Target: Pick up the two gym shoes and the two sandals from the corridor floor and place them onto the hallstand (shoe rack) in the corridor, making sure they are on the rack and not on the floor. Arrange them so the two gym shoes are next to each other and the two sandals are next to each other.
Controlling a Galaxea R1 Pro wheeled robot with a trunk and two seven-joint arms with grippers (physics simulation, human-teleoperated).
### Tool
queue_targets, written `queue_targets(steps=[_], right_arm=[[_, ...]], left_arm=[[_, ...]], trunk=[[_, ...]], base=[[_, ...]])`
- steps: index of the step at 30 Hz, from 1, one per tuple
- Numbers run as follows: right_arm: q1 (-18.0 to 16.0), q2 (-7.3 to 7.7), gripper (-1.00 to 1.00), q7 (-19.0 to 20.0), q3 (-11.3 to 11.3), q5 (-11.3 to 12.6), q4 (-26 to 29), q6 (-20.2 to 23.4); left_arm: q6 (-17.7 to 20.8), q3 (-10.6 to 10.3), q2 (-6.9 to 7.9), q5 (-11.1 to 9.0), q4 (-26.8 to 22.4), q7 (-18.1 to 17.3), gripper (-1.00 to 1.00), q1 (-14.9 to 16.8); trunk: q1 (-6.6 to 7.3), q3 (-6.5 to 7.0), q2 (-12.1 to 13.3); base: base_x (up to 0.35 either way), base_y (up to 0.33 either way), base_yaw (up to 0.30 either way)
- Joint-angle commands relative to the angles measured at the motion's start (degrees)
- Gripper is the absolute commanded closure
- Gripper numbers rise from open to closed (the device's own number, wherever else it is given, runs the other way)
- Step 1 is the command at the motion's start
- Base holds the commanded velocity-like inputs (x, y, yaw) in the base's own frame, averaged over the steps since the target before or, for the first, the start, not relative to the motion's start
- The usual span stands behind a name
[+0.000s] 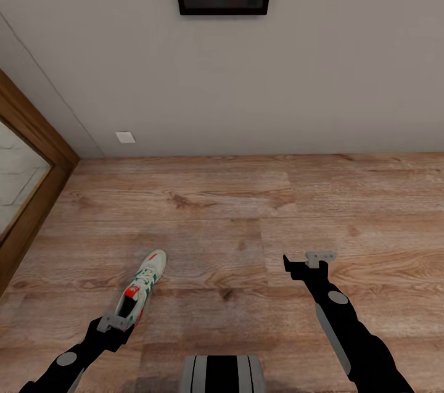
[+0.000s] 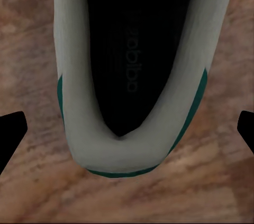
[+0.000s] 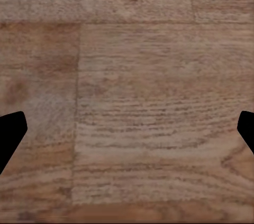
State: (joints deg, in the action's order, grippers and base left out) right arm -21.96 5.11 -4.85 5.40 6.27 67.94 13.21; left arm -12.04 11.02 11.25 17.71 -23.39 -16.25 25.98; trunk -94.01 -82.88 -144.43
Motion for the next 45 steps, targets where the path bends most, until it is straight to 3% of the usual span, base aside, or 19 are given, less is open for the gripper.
queue_targets(steps=[1,13,19,45], right_arm=[[0.0,0.08,-1.0,-0.5,0.2,0.6,0.1,0.2],[0.0,0.07,-1.0,-0.5,0.2,0.6,0.1,0.2],[0.0,0.07,-1.0,-0.5,0.2,0.6,0.1,0.2],[0.0,0.16,-1.0,-0.5,0.2,0.6,0.1,0.3]], left_arm=[[-0.3,0.5,-0.02,0.6,0.0,-0.4,-1.0,0.0],[-0.3,0.5,0.0,0.6,0.0,-0.4,-1.0,0.0],[-0.3,0.5,0.0,0.6,0.0,-0.4,-1.0,0.0],[-0.3,0.4,-0.13,0.5,0.0,-0.4,-1.0,0.0]], trunk=[[-0.01,-0.26,0.0],[-0.06,-0.71,-0.1],[-0.22,-2.04,-0.1],[-0.22,-2.04,-0.1]], base=[[0.0,0.0,0.0],[0.0,0.0,0.0],[0.0,0.0,0.0],[0.048,0.0,0.0]])
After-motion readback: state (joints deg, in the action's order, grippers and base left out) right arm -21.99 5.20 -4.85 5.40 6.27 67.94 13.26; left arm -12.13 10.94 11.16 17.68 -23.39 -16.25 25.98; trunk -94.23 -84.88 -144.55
